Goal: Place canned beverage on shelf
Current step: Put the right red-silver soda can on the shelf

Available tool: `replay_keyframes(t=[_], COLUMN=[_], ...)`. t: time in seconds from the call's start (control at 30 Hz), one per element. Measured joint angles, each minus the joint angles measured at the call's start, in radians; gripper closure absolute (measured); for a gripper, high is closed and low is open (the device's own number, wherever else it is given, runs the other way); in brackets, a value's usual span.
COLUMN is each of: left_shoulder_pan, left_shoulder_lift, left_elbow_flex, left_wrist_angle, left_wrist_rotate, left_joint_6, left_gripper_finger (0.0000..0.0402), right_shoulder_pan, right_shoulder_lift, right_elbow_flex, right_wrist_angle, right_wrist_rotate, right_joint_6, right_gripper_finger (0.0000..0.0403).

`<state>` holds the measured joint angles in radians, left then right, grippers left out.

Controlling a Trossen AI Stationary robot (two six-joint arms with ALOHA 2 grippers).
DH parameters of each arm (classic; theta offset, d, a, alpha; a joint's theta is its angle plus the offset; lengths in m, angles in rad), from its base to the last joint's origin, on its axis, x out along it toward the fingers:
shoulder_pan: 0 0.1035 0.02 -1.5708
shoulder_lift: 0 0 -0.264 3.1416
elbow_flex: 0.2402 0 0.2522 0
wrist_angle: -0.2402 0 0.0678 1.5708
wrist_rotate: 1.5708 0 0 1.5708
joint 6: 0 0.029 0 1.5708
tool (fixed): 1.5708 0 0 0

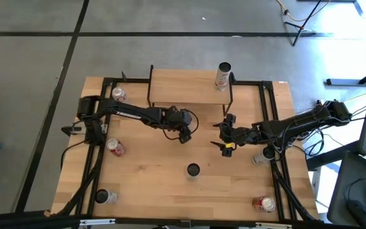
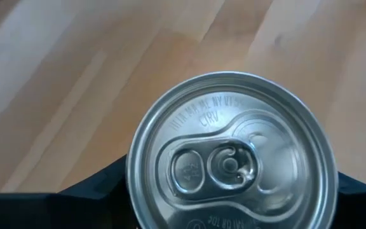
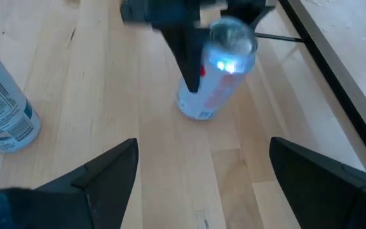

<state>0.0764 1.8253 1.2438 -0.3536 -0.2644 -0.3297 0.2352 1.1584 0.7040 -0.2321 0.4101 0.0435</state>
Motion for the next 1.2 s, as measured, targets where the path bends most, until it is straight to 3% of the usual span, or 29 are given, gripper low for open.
replay_keyframes(t=[0.23,0.5,0.67,0.87,1.03,1.2], left_shoulder_pan=[-0.014,0.049,0.142,0.242,0.303,0.359], left_shoulder_lift=[-0.13,-0.125,-0.077,0.029,0.125,0.215], left_elbow_flex=[0.19,0.524,0.67,0.858,1.018,1.103], left_wrist_angle=[-0.17,-0.339,-0.407,-0.492,-0.53,-0.556], left_wrist_rotate=[-0.031,-0.048,0.026,0.041,0.198,0.273], left_joint_6=[0.081,0.228,0.261,0.289,0.288,0.292], left_gripper_finger=[0.0136,0.0136,0.0136,0.0136,0.0136,0.0136], right_shoulder_pan=[0.0,0.0,0.0,0.0,0.0,0.0], right_shoulder_lift=[0.0,0.0,0.0,0.0,0.0,0.005], right_elbow_flex=[0.0,0.0,0.0,0.0,0.0,0.0], right_wrist_angle=[0.0,-0.002,-0.002,-0.003,-0.003,-0.002], right_wrist_rotate=[-0.02,-0.06,-0.099,-0.108,-0.108,-0.108], right_joint_6=[0.001,0.035,0.05,0.056,0.056,0.056], right_gripper_finger=[0.0063,0.0063,0.0063,0.0063,0.0063,0.0063])
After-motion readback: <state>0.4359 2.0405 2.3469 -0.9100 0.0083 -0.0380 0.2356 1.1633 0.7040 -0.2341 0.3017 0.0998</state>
